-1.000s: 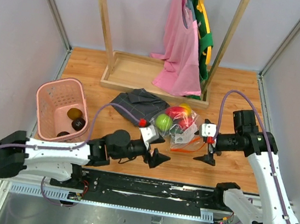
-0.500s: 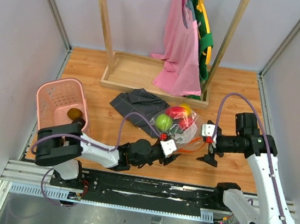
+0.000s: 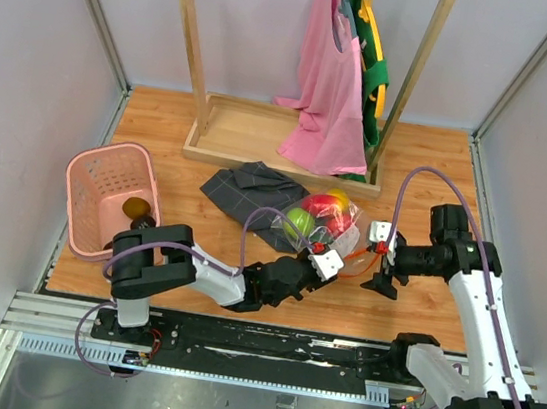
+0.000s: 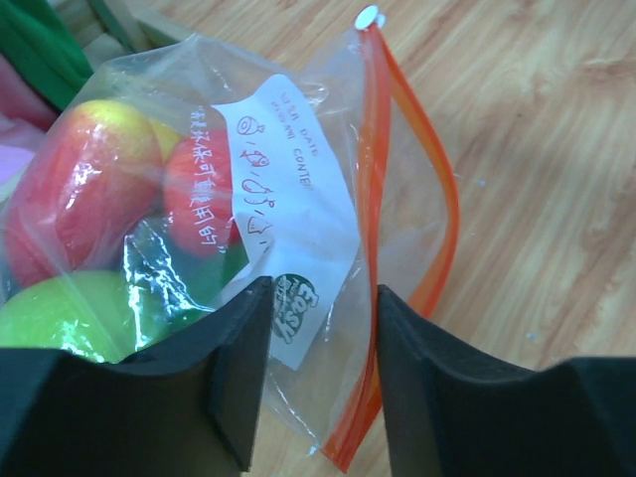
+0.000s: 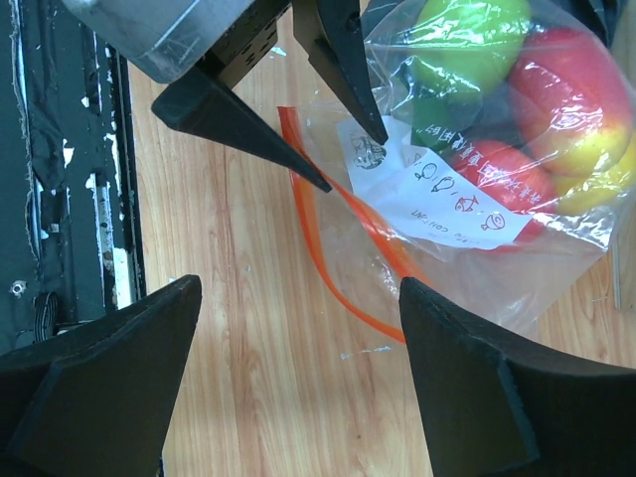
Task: Open the zip-top bag and remove the fake food
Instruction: Pick up the fake fruit from the zipper food storage bag.
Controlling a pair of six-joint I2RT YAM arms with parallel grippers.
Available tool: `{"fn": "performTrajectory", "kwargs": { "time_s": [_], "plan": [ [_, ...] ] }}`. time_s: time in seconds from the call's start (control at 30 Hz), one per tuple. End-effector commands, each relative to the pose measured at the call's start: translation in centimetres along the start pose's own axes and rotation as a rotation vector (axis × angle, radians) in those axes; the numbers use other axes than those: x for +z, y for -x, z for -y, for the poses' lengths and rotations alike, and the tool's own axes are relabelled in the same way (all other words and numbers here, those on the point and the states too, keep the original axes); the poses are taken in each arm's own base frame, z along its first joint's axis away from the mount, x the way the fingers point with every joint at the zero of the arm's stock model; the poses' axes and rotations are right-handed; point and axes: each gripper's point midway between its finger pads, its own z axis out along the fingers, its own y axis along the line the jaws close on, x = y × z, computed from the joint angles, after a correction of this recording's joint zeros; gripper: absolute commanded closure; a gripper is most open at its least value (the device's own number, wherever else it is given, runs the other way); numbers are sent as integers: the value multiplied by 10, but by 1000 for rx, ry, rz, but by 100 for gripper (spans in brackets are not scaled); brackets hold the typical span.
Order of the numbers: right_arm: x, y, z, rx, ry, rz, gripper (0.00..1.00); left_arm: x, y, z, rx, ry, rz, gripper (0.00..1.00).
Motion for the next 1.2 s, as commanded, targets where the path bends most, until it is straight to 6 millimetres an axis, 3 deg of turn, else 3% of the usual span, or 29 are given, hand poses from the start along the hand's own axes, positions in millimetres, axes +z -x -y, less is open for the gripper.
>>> {"fn": "performTrajectory", "kwargs": {
  "time_s": [0.0,0.17,0.37,0.53,0.73,0.97,1.17],
  "plan": [
    [2,-7,1,12,-7,3,19,7,10,-10,-6,88,17,55],
    [7,-10,5,-2,-15,12,26,9,9,-3,-8,57,8,59],
    [15,-18,8,-35,-1,19,49,12,12,3,-18,28,-14,99],
    [23,-26,18,-83,-16,23,68,12,33,6,-112,-18,-16,100],
    [29,-34,48,-164,-110,8,88,7,65,-3,-337,-132,34,100],
    [38,-36,81,-177,-197,39,90,-6,94,-5,-432,-255,104,100],
    [47,-23,90,-186,-187,143,86,-8,98,-3,-502,-348,111,100]
  ]
}}
